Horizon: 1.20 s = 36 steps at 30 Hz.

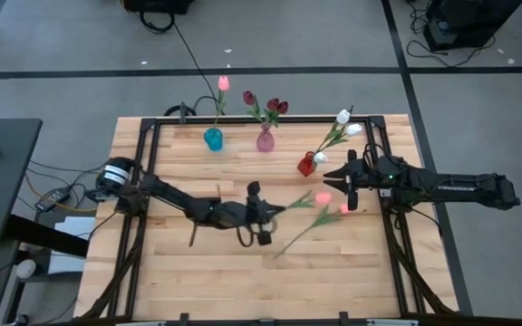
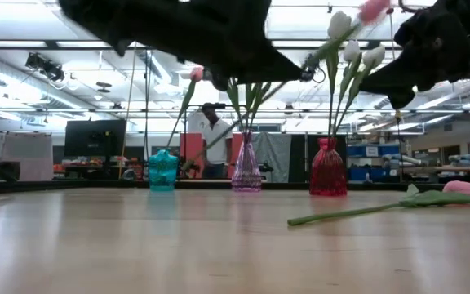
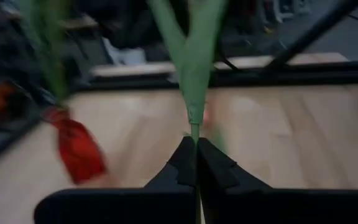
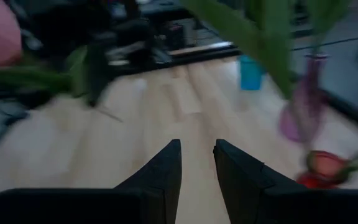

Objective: Sort flowers into vase by color
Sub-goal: Put the bottom pink flower into the blue vase

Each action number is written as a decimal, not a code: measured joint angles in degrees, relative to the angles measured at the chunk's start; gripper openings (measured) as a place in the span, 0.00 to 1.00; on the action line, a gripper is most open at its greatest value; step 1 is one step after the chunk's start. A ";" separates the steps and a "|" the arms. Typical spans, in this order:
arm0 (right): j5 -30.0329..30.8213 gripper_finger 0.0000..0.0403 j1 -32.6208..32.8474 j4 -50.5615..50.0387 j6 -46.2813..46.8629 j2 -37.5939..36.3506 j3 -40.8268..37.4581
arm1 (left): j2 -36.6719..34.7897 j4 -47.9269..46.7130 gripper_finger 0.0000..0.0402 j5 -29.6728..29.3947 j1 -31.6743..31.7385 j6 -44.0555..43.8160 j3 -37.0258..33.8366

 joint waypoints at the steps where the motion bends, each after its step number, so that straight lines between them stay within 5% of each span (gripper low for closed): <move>1: -0.71 0.27 0.65 0.41 0.92 0.17 -0.01 | -0.03 3.27 0.01 -1.04 0.01 1.68 -1.51; 6: -0.93 0.27 6.85 8.59 3.86 3.65 -0.02 | -0.35 21.01 0.01 -2.45 0.97 8.59 -4.57; 15: 7.57 0.27 18.63 34.19 -1.40 17.05 2.08 | -0.23 27.20 0.01 -1.44 3.13 9.44 -1.54; 25: 14.62 0.28 22.50 31.83 -9.84 30.23 16.21 | -0.19 26.56 0.01 1.59 3.13 10.71 2.42; 36: 15.68 0.38 22.53 31.08 -12.43 36.48 21.64 | -0.19 26.84 0.01 4.12 2.94 12.38 2.52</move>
